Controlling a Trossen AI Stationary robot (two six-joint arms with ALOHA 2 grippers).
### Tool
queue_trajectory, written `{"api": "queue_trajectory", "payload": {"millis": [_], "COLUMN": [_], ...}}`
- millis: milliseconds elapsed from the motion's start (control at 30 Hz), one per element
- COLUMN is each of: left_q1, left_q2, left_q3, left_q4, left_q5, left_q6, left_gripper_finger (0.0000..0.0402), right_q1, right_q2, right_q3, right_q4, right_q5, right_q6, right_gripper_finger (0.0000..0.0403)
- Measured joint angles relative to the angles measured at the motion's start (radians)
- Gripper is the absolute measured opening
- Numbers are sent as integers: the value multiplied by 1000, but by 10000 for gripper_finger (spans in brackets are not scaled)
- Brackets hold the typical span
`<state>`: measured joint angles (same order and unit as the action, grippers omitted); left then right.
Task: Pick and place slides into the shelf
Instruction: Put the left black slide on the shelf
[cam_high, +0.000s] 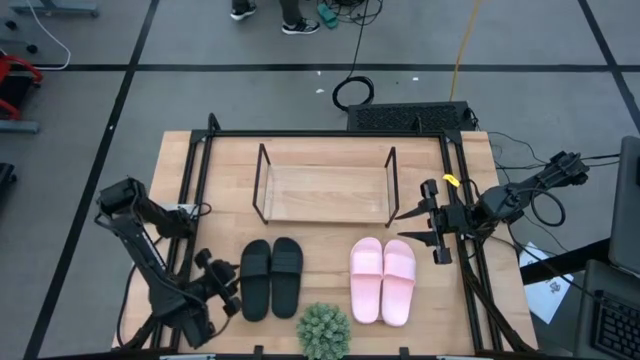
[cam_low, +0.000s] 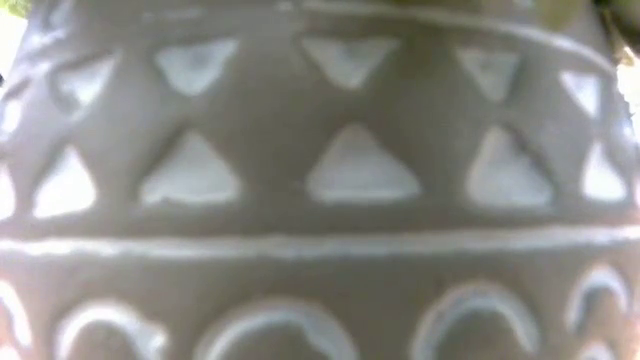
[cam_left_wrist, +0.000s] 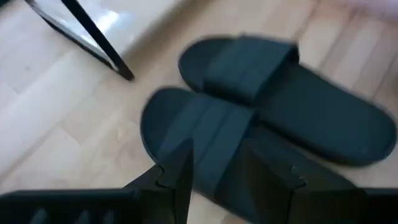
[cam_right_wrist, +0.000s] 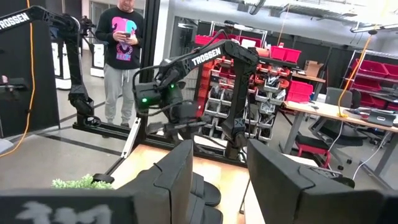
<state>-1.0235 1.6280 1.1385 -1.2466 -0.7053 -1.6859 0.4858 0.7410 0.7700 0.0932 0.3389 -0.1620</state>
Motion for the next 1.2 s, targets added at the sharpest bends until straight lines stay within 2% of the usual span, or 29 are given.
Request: {"api": "queue_trajectory", "payload": {"millis": [133,400,600,733,1200], "left_q1": [45,83,99,111,126], "left_q2": [41,110,186,223,335], "left_q3": [0,114,190,227,242], "left_q4": [13,20,17,11,-117], "left_q5": [119,168,259,260,295], "left_q6": [116,290,383,435,419], "left_gripper_finger": [136,136,136,136,136], "right_q1": [0,0,0,0,0], "right_q2": [0,0,0,0,0], "right_q3": [0,0,0,0,0], "right_q4": [-1,-8,-8,-8,-8], "right_q5": [0,0,0,0,0], "right_q6": [-3,4,4,4,4], "right_gripper_finger": [144,144,144,144,144]}}
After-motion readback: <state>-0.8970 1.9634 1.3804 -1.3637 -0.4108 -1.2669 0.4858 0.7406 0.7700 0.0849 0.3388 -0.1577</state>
